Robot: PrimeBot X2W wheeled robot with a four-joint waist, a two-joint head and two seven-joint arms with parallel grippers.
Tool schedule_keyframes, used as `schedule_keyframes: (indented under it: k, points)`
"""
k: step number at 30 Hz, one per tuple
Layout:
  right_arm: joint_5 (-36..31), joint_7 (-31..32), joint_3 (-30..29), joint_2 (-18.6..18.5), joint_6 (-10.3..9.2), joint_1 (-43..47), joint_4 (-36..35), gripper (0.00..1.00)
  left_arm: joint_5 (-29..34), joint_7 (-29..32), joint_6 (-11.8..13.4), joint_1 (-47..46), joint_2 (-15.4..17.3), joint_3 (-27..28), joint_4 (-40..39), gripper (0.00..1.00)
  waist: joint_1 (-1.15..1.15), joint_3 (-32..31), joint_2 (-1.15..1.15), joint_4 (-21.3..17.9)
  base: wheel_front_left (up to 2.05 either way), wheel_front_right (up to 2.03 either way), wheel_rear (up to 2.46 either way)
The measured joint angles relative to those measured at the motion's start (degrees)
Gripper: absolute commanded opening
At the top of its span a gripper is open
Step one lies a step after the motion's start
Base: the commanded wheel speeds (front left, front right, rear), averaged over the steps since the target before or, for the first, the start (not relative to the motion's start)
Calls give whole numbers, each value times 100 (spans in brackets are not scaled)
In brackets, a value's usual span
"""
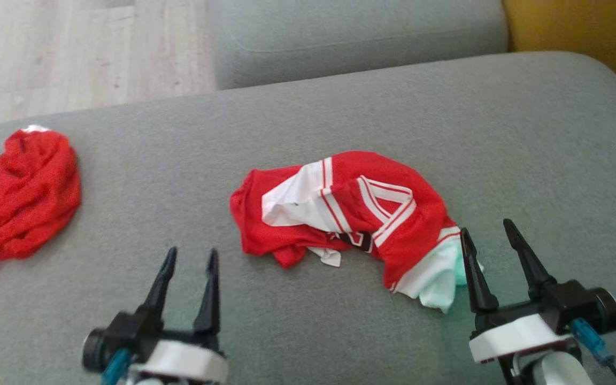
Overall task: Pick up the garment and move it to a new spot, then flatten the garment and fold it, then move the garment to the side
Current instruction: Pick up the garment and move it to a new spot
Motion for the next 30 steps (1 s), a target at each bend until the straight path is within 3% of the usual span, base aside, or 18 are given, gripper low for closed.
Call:
schedule_keyframes:
  k: [4,15,21,30]
  points:
    - [-38,0,-41,3,0,65,51,100,344,-1,-34,530,-96,579,-178,100,0,-66,0,126,0,0,0]
    - [-35,0,-174,7,0,411,326,100,1127,-1,-489,1138,-472,1703,-382,100,0,-159,0,179,0,0,0]
    - [-25,0,-176,8,0,410,360,100,1322,-1,-732,1226,-572,2000,-372,100,1,-143,0,185,0,0,0]
    - [-10,0,-178,8,0,397,414,100,1391,-1,-837,1226,-681,2130,-361,100,1,-160,0,206,0,0,0]
